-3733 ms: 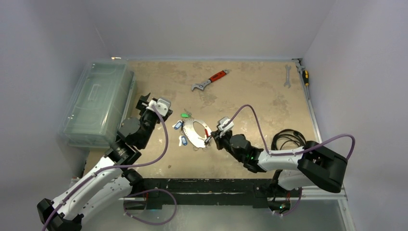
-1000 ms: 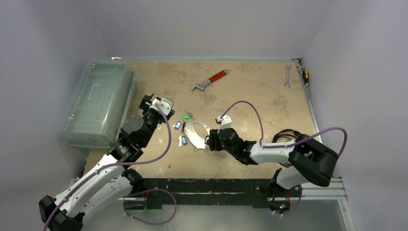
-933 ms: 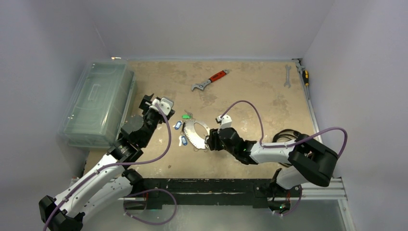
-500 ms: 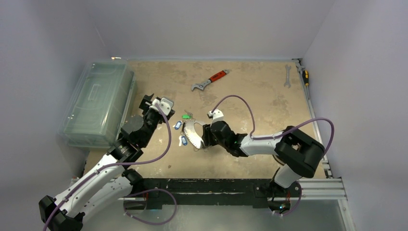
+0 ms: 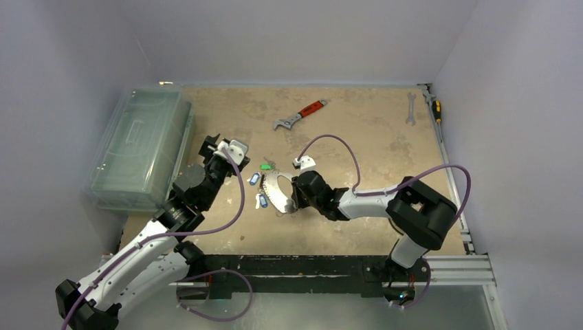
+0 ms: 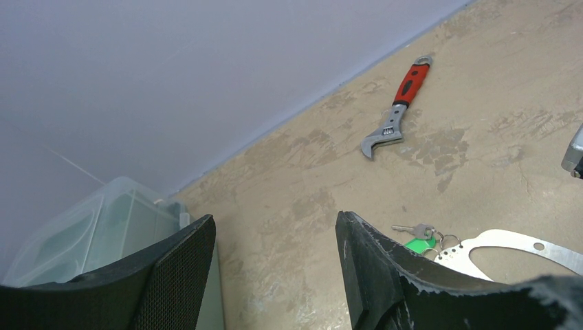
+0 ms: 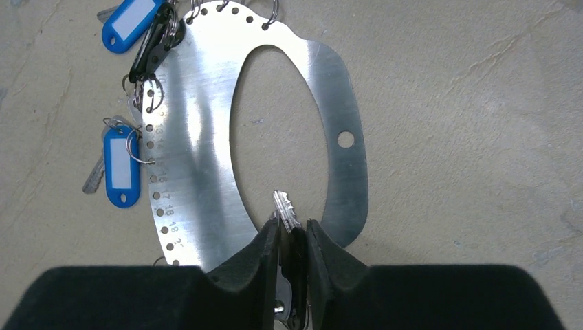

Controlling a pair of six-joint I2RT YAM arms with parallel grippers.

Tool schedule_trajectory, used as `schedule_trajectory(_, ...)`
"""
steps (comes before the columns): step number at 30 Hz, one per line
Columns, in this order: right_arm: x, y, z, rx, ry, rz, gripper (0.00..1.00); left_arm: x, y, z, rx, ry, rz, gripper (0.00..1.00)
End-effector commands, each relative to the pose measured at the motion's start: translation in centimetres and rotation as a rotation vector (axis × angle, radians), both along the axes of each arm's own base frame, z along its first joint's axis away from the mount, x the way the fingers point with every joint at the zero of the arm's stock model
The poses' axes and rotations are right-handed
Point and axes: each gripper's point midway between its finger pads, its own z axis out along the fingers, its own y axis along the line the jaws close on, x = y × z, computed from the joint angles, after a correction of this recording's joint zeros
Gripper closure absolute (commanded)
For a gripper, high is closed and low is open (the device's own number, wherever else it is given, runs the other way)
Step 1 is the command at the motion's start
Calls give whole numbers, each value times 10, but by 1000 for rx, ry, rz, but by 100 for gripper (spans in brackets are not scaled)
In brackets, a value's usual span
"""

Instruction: Put the keys on the keyring

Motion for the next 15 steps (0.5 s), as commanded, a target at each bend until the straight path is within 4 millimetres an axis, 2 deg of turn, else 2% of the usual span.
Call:
schedule_trajectory(1,2,-2,-2,-41,5,0,83,-1,1,17,-46,-35,-1,36)
schedule_trajectory(8,3,-3,15,-40,-20,14,100,0,1,16,-45,-33,0,36)
schedule_trajectory(15,-15,2,43,61,-65,134,100,1,1,15,-43,-30,0,36)
